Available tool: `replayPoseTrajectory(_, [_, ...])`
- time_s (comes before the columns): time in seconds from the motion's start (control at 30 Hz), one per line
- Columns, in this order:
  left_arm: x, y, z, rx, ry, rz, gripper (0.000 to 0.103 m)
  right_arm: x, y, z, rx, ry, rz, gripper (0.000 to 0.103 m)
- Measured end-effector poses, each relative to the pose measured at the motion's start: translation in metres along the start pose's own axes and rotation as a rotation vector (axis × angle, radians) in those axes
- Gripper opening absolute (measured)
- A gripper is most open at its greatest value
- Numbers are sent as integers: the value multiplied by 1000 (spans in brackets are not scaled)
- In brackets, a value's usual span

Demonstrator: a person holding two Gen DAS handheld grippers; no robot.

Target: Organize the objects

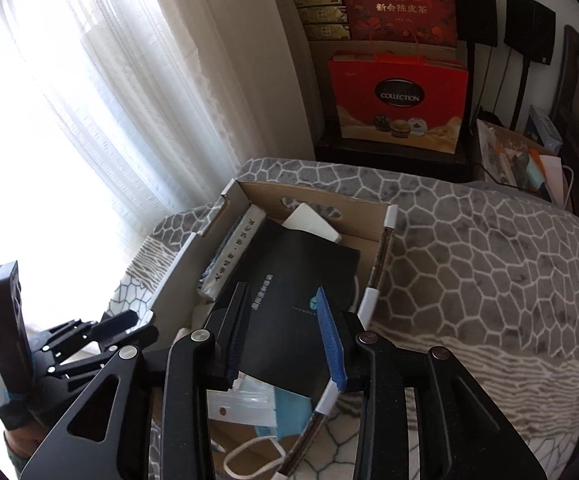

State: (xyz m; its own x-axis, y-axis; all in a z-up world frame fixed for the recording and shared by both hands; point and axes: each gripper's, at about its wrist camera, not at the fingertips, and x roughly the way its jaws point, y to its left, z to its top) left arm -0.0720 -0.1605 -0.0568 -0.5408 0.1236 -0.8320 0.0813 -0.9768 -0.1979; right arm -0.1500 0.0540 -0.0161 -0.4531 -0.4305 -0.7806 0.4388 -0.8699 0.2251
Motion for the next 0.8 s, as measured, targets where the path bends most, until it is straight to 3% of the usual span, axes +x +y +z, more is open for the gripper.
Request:
replayPoseTrajectory(0.03, [-3, -2, 0, -1, -4, -1, 43, -5, -2, -4, -3, -5, -9, 42])
replayPoseTrajectory(0.13, [-8, -8, -1, 11, -16, -3, 47, -15, -12, -12, -11, -23, -34, 53])
replayPoseTrajectory(0.23, [-15, -15, -1, 23, -33, 8, 60, -28, -19, -23, -8, -49, -58, 63])
replayPoseTrajectory(0.37, [-17, -21, -1, 42, -50, 37, 67, -39, -32, -34, 14, -64, -64, 65])
replayPoseTrajectory(0.53, [-3, -17, 1, 36, -23, 62, 65, -23, -46, -41, 80, -14, -46, 65])
replayPoseTrajectory(0.57, [1, -16, 2, 37, -16, 71, 61, -18, -47, -42, 95, 1, -35, 65])
replayPoseTrajectory(0.67, [17, -10, 5, 32, 17, 86, 46, -2, -50, -41, 132, 35, -19, 60])
replayPoseTrajectory(0.8, [28, -6, 11, 38, 28, 106, 44, 14, -48, -38, 156, 68, -21, 48])
